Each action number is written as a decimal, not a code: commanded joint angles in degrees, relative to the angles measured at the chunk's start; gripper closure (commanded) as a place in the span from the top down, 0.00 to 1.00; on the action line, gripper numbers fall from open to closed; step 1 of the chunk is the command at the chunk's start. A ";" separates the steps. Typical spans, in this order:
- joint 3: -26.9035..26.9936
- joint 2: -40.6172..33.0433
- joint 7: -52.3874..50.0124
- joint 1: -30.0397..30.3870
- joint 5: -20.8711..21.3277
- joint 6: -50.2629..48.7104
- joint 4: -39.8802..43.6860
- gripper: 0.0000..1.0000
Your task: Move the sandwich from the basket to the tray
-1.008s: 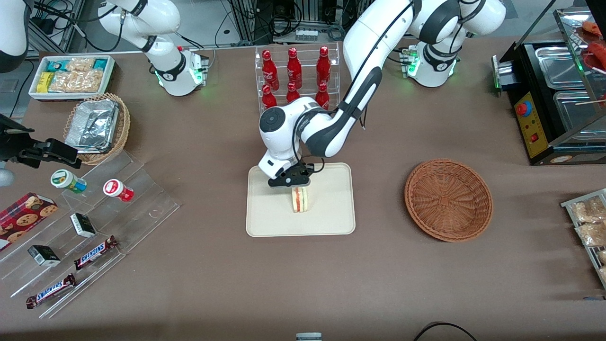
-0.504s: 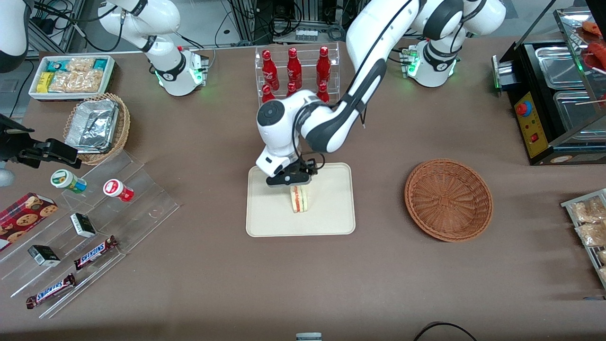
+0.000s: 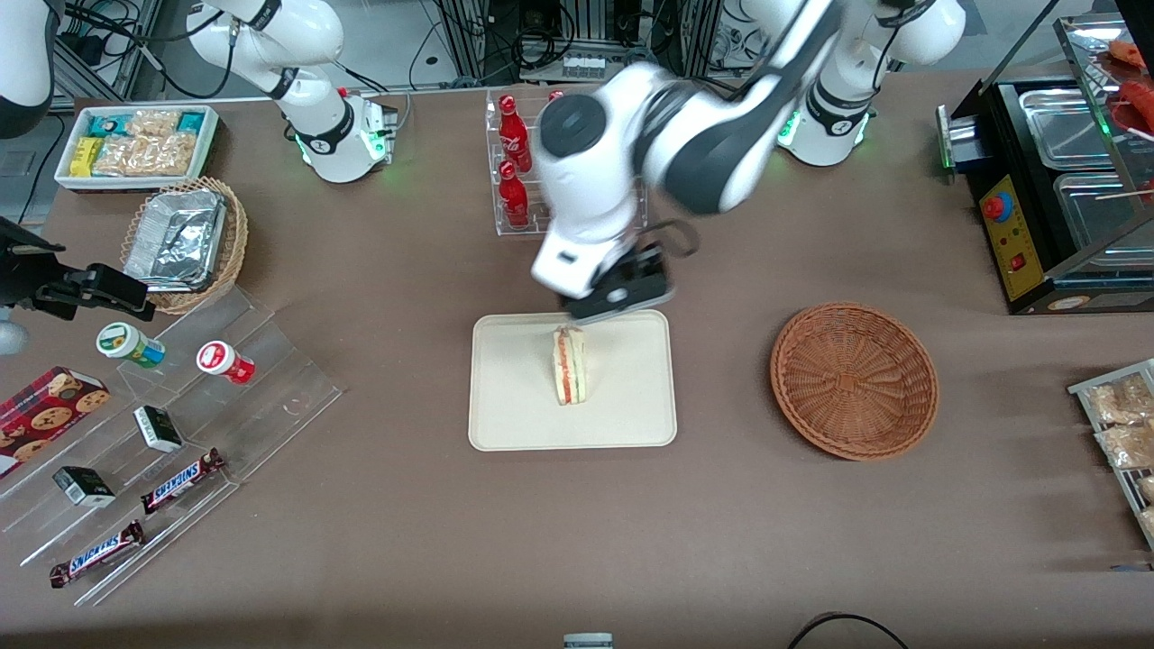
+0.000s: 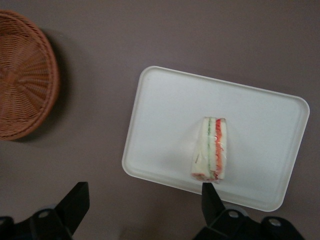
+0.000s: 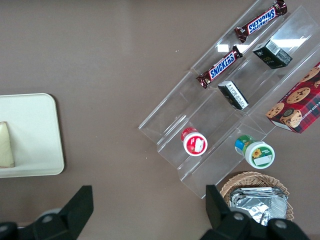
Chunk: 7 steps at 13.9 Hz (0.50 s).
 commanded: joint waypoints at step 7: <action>-0.13 -19.89 14.40 16.36 -2.33 -10.32 -10.74 0.99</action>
